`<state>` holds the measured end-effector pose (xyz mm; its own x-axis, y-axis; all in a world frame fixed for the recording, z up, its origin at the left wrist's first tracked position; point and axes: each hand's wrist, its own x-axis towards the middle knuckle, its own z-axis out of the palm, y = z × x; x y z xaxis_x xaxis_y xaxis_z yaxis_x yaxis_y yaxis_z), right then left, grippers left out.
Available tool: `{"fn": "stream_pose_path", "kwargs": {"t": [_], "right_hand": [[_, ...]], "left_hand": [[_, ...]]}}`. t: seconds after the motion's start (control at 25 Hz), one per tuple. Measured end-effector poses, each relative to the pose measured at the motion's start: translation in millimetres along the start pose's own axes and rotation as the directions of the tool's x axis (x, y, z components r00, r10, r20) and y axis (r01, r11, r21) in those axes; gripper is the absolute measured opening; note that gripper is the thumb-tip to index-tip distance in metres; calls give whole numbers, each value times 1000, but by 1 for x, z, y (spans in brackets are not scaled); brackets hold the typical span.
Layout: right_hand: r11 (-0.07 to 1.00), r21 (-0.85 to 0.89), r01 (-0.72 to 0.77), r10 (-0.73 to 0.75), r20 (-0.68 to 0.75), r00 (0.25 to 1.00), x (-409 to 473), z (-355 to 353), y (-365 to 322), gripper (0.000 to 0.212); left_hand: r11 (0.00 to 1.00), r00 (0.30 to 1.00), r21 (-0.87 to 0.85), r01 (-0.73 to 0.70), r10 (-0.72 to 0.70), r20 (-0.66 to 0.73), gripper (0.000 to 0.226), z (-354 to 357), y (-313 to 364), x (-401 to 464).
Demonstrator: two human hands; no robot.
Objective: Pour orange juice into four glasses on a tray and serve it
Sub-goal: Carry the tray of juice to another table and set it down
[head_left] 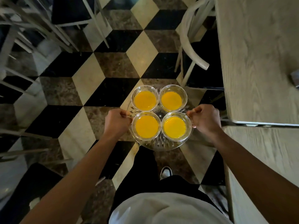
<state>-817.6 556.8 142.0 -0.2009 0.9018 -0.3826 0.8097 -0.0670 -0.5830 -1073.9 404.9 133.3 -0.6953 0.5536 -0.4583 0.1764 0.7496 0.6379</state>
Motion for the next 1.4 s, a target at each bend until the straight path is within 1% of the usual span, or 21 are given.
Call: {"fn": "stream_pose_path", "kwargs": {"t": [0.2, 0.36, 0.44, 0.56, 0.68, 1.0, 1.16, 1.28, 1.4], "right_hand": [[996, 23, -86, 87, -43, 995, 55, 7, -47, 16], [989, 21, -148, 149, -56, 987, 98, 14, -89, 17], [988, 29, -153, 155, -66, 986, 123, 18, -110, 18], [984, 69, -163, 168, -83, 982, 158, 22, -139, 18], [987, 65, -146, 152, -92, 984, 192, 27, -167, 18], [993, 35, -111, 115, -136, 984, 295, 37, -226, 19], [993, 23, -117, 118, -93, 989, 361, 33, -259, 21], [986, 75, -149, 153, -57, 987, 400, 22, -287, 21], [988, 83, -128, 132, -37, 991, 443, 12, -314, 20]], "left_hand": [[1000, 998, 2, -20, 19, 54, 21, -17, 37, 81], [999, 997, 18, -42, 41, 72, 21, -33, 67, 146], [997, 996, 40, -60, 57, 72, 22, -43, 82, 177], [995, 991, 28, -95, 92, 95, 25, -53, 97, 218], [997, 990, -7, -80, 80, 117, 23, -64, 109, 261], [998, 994, -27, -62, 64, 88, 25, -75, 155, 369], [998, 995, -10, -63, 64, 72, 24, -77, 192, 426], [1000, 999, -2, -30, 30, 43, 24, -82, 224, 465], [1000, 999, -16, -7, 7, 45, 22, -89, 262, 500]]}}
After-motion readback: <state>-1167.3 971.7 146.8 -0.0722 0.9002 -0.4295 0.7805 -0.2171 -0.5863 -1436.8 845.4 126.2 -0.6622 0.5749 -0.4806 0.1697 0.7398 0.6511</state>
